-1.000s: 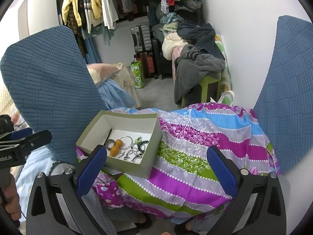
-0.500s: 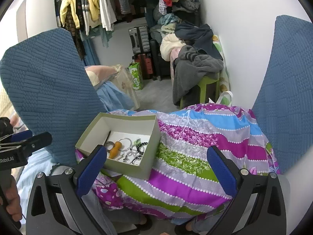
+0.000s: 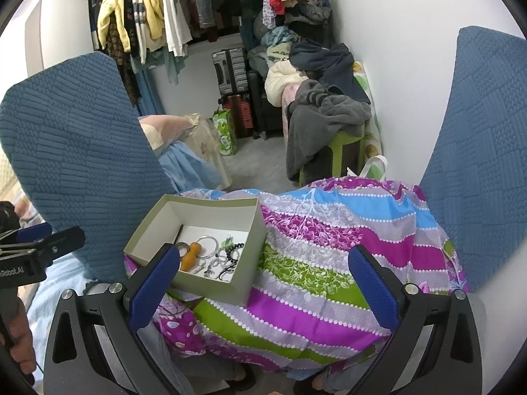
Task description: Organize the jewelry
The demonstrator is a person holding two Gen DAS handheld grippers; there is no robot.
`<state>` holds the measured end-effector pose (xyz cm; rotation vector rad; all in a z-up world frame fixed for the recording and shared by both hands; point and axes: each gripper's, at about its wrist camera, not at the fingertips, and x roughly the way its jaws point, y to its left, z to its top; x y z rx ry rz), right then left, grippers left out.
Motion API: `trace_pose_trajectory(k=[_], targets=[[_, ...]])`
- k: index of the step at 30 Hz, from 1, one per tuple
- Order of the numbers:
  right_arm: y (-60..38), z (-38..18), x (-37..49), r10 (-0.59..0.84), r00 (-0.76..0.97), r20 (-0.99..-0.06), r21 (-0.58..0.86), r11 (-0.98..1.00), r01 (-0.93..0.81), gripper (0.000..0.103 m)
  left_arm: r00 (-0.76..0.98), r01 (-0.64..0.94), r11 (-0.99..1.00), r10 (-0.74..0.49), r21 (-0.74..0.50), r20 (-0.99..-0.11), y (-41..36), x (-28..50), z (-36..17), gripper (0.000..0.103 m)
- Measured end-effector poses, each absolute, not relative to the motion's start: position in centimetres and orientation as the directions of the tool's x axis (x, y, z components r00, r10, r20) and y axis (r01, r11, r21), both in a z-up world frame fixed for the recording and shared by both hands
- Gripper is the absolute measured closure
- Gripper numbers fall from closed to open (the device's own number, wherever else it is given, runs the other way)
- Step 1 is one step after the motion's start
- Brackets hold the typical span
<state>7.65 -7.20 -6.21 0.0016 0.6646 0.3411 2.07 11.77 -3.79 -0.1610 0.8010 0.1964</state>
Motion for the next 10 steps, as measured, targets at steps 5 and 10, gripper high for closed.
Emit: trace_pose_trajectory(k=[5,10], targets=[[-7.3,-5.97,7.47,0.299,0.743,-0.599,0.099,0.948,-0.302,0.0,0.675,-0.242,0.968,0.117,-0.068,-0.729,12.08,1.93,-4.02,0.0],[-7.2,-5.8,7.41,0.291,0.75,-0.595,0.09,0.951,-0.297,0.0,0.667,-0.243,0.967,0.112,-0.074,-0.736,12.45,1.84,-4.3,0.0]])
